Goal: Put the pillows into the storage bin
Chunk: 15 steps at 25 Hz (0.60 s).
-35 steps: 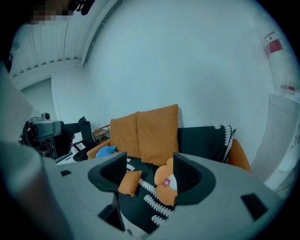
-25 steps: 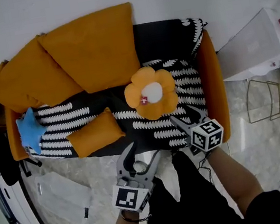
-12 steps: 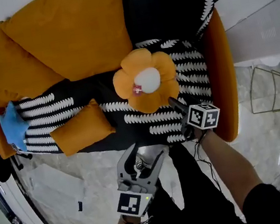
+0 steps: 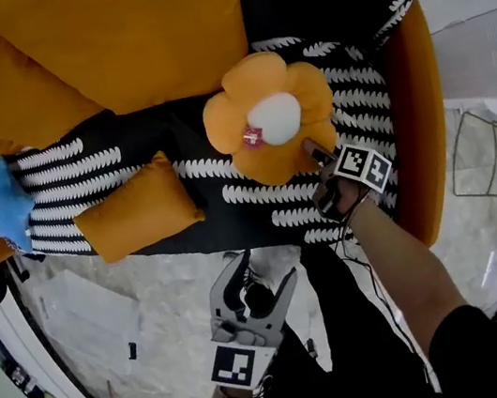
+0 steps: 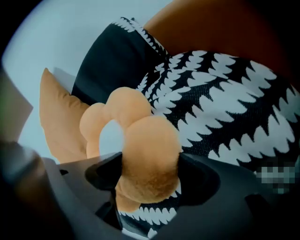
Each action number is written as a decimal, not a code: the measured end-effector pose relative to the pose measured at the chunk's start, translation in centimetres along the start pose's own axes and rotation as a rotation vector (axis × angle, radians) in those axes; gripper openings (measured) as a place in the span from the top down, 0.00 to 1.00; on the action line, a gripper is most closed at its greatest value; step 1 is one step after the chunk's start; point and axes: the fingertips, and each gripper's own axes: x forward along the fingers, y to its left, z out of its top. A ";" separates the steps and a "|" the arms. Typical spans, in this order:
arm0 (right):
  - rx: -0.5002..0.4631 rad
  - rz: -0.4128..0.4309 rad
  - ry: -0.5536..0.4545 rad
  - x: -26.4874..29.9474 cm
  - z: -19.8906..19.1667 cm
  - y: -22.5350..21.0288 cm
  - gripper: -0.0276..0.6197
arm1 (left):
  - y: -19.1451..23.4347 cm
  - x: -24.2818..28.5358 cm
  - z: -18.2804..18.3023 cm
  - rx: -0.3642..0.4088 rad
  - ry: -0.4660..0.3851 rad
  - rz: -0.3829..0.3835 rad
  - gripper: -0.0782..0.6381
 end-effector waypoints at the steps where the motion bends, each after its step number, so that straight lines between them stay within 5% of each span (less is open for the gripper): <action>1: 0.002 -0.006 0.007 0.4 -0.1 0.0 0.41 | 0.2 -0.2 0.0 -0.006 -0.001 0.005 0.51; 6: -0.087 -0.034 0.016 -0.5 -0.1 1.2 0.59 | 0.3 -1.6 0.1 -0.007 -0.012 0.003 0.51; 15: -0.351 -0.074 -0.091 -8.5 1.7 6.3 0.72 | -0.2 -5.7 3.5 -0.008 -0.092 -0.012 0.51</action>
